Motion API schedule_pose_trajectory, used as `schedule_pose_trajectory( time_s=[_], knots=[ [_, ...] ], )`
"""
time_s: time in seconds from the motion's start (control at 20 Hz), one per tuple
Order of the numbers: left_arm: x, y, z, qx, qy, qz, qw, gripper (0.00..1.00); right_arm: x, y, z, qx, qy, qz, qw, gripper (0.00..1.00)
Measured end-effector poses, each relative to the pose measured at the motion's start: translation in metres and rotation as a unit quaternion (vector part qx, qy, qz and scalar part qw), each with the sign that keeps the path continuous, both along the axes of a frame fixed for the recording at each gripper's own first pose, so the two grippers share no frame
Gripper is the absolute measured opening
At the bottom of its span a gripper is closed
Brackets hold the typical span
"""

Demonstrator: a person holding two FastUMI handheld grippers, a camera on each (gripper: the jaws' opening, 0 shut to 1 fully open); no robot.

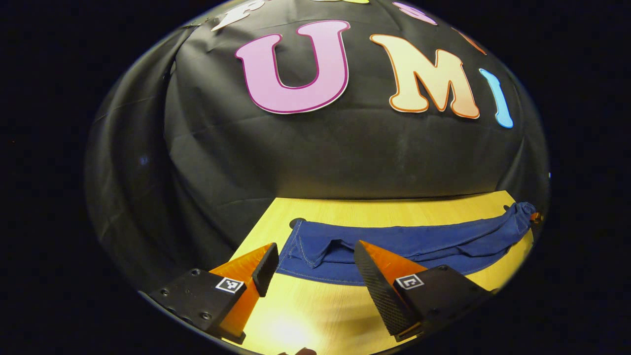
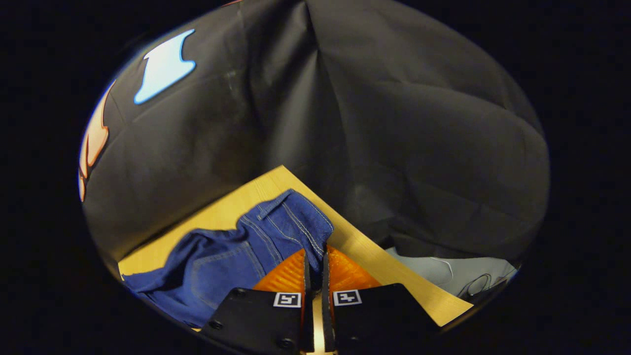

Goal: Grasp the waist and the cuffs of the jeans and fold them to make the two legs overlap; first hold the waist and fold one-third of the jeans toward the cuffs, then hold the cuffs and fold the remaining one-third in the same direction to finish folding.

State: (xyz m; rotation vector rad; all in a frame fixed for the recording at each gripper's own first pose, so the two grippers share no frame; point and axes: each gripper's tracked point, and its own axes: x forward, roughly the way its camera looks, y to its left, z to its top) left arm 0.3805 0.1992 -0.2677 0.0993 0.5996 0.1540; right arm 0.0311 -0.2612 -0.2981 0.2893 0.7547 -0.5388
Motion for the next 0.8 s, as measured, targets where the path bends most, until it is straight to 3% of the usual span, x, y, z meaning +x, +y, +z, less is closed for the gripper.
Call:
schedule_pose_trajectory(
  time_s=[0.4, 0.6, 0.8],
  knots=[
    [-0.002, -0.004, 0.001, -0.028, -0.004, -0.027, 0.999, 0.96, 0.018, 0.076, 0.104, 0.022, -0.130, 0.062, 0.989, 0.10],
    [0.005, 0.000, -0.005, -0.052, -0.012, -0.050, 0.997, 0.96, 0.006, 0.103, 0.163, 0.004, -0.182, 0.109, 0.977, 0.09],
    [0.012, 0.009, -0.015, -0.087, -0.012, -0.065, 0.994, 0.96, -0.021, 0.123, 0.191, 0.008, -0.191, 0.161, 0.968, 0.09]
  ],
)
